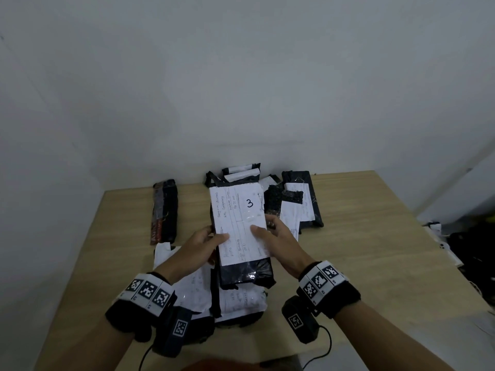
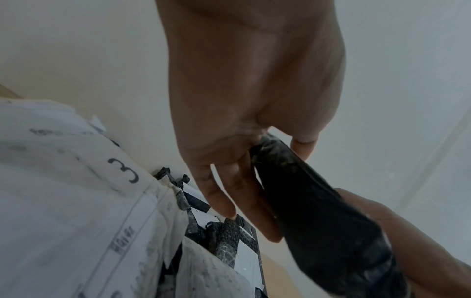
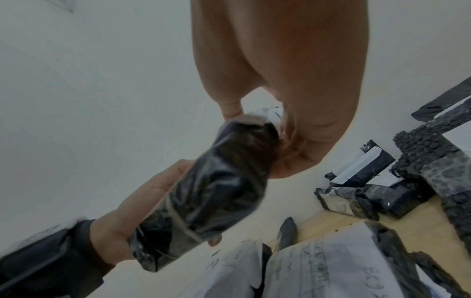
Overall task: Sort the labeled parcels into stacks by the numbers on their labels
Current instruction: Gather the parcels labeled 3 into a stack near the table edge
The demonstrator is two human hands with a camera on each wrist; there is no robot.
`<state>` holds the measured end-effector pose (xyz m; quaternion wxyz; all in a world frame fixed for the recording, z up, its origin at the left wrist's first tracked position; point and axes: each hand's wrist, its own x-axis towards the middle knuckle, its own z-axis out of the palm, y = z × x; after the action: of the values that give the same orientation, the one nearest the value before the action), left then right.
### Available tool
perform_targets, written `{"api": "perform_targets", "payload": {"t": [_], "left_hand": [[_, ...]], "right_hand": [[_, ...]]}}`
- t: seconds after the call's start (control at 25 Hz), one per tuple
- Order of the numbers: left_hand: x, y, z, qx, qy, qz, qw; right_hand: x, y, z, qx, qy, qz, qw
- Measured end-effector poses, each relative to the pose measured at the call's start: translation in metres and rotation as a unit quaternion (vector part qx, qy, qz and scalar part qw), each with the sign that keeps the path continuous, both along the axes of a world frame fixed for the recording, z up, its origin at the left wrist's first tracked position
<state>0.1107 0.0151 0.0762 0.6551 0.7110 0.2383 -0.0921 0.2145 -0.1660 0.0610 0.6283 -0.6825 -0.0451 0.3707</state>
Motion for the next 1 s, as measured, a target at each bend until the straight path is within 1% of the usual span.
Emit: {"api": "perform_targets", "payload": {"t": [0.12,0.2,0.4,0.52,0.64,0.76,0.88,1.0], "left_hand": [[0.023,0.012,-0.008,0.012,0.003,0.018,1.000],[0.034,0.021,-0.018,0.030,0.023,0.027,0.999],[0.035,0.034,-0.042,0.081,0.065,0.022,0.994],[0.026,0.045,-0.045,0.098,0.095,0.033,0.990],[0.014,0.050,-0.044,0.137,0.134,0.013,0.981],[0.003,0.049,-0.044,0.178,0.150,-0.012,0.972],[-0.003,0.052,-0.036,0.225,0.148,-0.011,0.963],[-0.010,0.057,-0.026,0.267,0.147,0.000,0.952]], "right_hand": [[0.010,0.004,-0.002,0.003,0.032,0.005,0.999],[0.012,0.004,-0.006,-0.009,0.046,0.017,0.999],[0.006,0.004,-0.020,-0.048,0.065,0.056,0.995],[0.002,0.008,-0.022,-0.077,0.066,0.082,0.991],[-0.004,0.008,-0.025,-0.114,0.060,0.115,0.985],[-0.015,0.008,-0.024,-0.126,0.038,0.145,0.981],[-0.021,0.008,-0.020,-0.145,-0.012,0.163,0.976],[-0.023,0.006,-0.015,-0.153,-0.041,0.163,0.974]]}}
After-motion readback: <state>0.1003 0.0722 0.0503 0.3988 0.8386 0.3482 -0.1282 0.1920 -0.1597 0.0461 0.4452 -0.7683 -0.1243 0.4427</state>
